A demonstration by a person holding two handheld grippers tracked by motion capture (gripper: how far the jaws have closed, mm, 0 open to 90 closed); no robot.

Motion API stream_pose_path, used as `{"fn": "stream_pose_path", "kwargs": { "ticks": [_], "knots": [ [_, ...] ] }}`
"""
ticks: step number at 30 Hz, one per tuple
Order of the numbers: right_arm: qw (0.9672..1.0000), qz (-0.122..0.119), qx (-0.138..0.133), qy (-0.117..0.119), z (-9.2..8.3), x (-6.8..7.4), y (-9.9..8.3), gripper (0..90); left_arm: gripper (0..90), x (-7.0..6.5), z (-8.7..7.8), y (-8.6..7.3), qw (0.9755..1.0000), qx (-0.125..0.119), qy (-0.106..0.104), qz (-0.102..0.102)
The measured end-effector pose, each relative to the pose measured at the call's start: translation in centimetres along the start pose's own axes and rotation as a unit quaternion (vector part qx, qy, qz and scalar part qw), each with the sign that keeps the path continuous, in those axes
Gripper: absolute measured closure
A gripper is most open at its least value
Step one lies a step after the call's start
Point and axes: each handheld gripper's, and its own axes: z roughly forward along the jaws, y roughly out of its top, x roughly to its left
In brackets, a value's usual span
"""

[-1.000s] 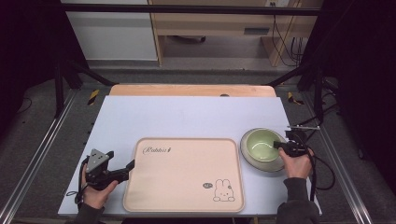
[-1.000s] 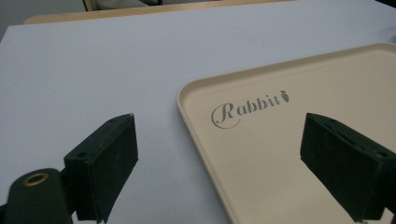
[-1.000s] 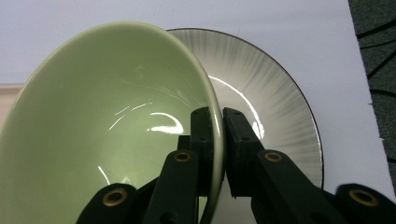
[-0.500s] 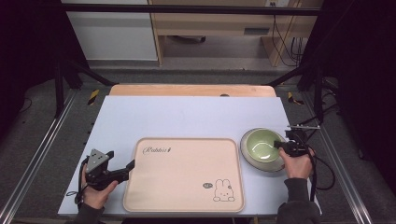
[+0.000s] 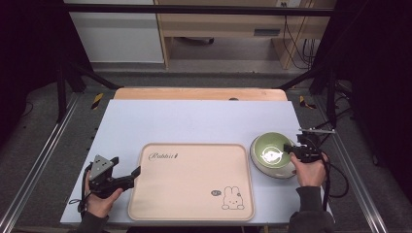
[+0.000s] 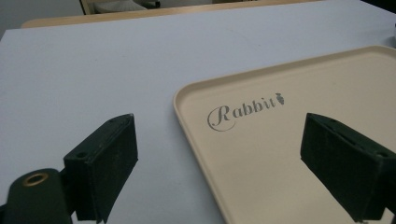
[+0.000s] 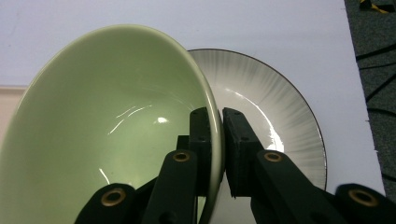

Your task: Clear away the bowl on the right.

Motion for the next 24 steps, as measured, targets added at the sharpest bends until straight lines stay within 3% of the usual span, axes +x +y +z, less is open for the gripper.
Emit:
{"fn": "stream_pose_path", "kwargs": {
  "ticks": [16,24],
  "knots": [
    [0.9989,-0.031,-0.017,0.029,-1.7,2.4,0.5,82.7,10.7,-0.1,0.0,0.0,1.0000,-0.001,-0.002,0.002],
    [0.9973,-0.046,-0.018,0.056,-2.1,3.6,0.6,82.7,10.6,-0.2,-0.1,0.0,1.0000,-0.002,-0.004,0.003]
  ]
}}
